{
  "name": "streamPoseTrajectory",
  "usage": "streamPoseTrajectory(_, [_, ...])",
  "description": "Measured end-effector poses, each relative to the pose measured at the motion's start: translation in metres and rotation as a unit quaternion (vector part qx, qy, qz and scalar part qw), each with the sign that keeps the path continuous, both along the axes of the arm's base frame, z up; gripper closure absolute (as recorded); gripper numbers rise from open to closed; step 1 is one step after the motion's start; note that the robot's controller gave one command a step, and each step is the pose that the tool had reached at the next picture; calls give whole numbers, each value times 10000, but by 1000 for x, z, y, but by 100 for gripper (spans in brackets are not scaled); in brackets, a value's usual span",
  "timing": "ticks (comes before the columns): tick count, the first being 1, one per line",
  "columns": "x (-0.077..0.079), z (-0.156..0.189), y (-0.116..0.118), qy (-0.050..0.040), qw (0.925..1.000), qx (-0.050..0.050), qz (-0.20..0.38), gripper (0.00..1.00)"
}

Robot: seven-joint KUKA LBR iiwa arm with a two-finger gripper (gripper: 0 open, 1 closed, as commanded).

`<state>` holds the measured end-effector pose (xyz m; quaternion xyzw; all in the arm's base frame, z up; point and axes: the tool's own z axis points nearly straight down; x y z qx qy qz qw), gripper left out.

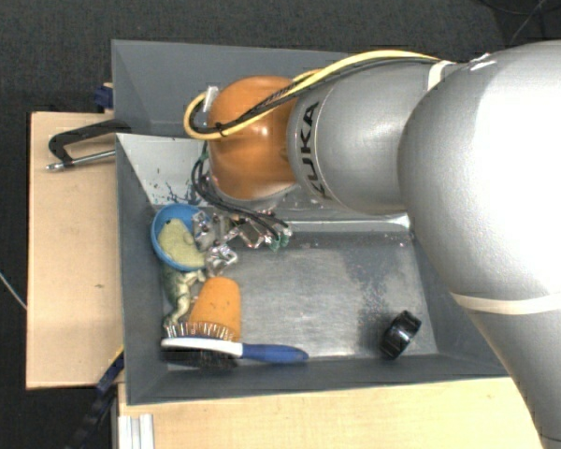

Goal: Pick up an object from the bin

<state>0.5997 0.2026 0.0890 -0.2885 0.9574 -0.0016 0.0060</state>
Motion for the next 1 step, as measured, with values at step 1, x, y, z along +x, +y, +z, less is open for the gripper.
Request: streamPoseTrajectory(1, [-12, 214, -18, -18, 9983, 19, 589, 100])
